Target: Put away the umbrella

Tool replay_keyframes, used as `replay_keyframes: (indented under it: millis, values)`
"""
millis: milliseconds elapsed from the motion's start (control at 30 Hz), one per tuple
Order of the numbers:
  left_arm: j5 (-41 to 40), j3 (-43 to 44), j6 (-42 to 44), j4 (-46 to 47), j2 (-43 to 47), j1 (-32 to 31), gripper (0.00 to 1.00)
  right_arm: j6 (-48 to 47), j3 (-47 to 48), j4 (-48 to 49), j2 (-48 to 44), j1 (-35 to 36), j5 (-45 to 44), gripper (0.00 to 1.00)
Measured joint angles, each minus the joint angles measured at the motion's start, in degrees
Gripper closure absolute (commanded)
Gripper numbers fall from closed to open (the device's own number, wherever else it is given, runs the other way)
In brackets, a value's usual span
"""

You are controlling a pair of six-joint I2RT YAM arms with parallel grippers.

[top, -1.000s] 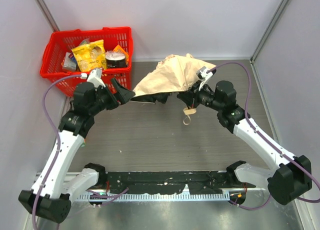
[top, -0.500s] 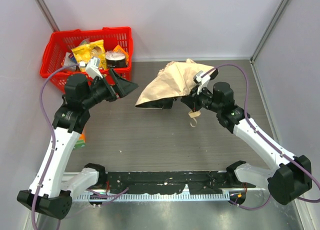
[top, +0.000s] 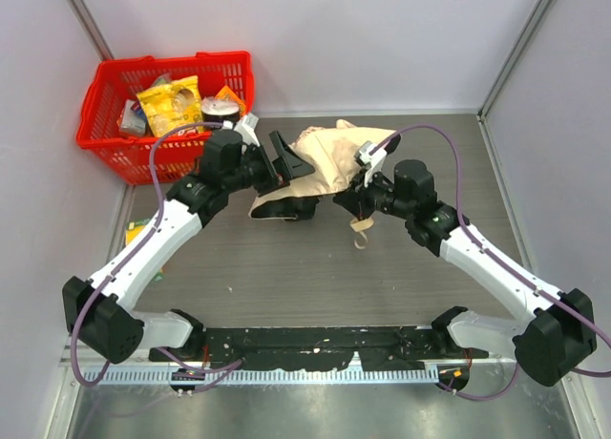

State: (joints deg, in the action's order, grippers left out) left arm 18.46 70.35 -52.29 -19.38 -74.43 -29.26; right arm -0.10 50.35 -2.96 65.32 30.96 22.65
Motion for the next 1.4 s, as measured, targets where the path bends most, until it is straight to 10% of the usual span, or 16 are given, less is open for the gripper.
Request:
replay_keyframes:
  millis: [800,1400]
  values:
    - [2.9,-23.9,-15.1,47.5,5.7,-0.7,0.00,16.6,1.7,8.3,4.9,-0.3,14.7,0.99]
    - [-3.2,-13.6,-12.2,26.9,8.4,-1.4,0.00,13.7,4.7,3.9,5.2,0.9,10.9,0.99]
